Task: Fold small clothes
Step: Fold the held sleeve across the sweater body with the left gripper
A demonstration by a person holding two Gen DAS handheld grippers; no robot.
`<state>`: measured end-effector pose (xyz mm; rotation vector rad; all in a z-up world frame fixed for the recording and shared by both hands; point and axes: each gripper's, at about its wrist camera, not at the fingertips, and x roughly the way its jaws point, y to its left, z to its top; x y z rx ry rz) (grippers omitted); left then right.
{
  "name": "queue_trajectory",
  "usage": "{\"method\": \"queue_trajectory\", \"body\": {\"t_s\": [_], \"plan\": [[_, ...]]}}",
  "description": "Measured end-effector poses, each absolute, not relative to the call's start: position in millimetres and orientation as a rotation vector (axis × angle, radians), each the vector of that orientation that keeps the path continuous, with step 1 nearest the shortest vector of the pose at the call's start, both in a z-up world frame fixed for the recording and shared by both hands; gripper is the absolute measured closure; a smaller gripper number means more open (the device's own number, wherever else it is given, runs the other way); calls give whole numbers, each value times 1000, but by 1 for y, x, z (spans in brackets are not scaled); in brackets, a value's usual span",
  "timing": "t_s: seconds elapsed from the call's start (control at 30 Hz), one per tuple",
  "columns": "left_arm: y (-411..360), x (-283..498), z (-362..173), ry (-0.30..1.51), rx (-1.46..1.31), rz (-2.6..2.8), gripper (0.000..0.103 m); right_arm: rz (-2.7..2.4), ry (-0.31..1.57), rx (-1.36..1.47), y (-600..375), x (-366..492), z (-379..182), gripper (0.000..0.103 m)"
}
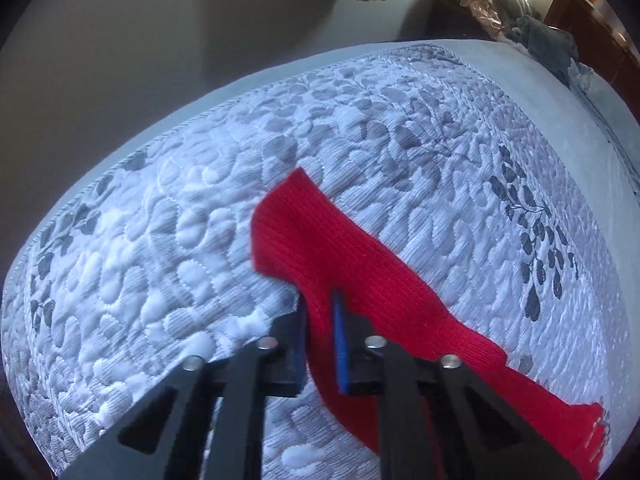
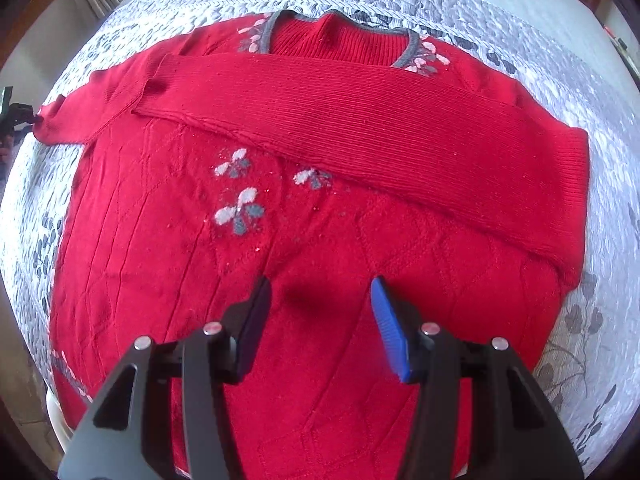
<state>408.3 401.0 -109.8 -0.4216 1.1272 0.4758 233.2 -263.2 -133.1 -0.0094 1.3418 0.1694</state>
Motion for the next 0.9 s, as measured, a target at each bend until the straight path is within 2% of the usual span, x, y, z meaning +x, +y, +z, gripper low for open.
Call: {"method": "queue_trajectory", "body": {"t_s": [0.23,0.47,0.73,0.9], "plan": [[353,387,-54,911,-402,342,95,176,1324,7,-279,220,-128,50],[248,376,-12,846,-342,91,95,171,1316,51,-296,206,-129,50],[71,348,-7,844,-166,-225,95,168,1287,83,-313,198,-119,50],[-17,335,-41,916,-84,-369,95,157,1281,111,-326,194,-119,50]]}}
